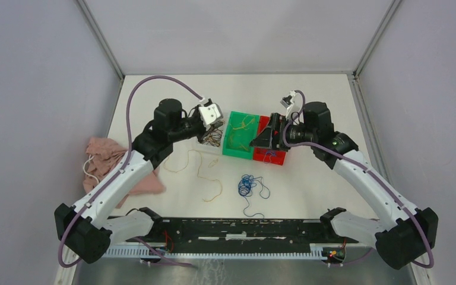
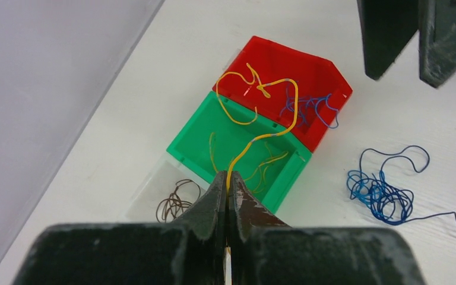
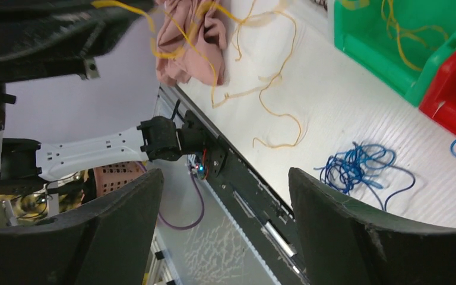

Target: Untangle the cables

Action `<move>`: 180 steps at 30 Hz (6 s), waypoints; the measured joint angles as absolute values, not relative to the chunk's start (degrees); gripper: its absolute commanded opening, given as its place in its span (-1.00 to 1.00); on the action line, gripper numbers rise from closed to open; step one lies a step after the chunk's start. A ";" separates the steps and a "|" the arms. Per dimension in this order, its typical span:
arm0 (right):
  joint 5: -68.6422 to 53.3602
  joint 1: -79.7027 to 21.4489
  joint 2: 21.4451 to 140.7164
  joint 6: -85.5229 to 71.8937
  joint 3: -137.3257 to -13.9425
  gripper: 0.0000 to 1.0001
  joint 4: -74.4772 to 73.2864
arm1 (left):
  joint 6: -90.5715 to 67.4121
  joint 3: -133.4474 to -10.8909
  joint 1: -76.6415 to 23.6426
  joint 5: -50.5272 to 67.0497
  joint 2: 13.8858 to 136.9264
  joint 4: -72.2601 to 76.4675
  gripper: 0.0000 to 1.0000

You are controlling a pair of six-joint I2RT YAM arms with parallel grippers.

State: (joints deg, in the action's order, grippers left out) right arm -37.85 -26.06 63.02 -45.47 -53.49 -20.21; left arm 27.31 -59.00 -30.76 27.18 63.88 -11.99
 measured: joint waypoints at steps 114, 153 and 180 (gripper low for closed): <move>-4.10 -6.85 65.01 -46.19 -53.74 -0.04 -21.58 | 46.63 -67.37 -39.40 2.90 114.06 7.92 -0.38; -9.45 -6.72 64.82 -44.69 -54.61 0.18 -23.64 | 48.12 -99.00 -27.53 30.79 106.26 -42.19 0.99; -6.13 -19.22 65.76 -42.92 -54.59 0.23 -21.34 | 42.78 -50.48 -18.31 12.12 76.69 -30.13 0.20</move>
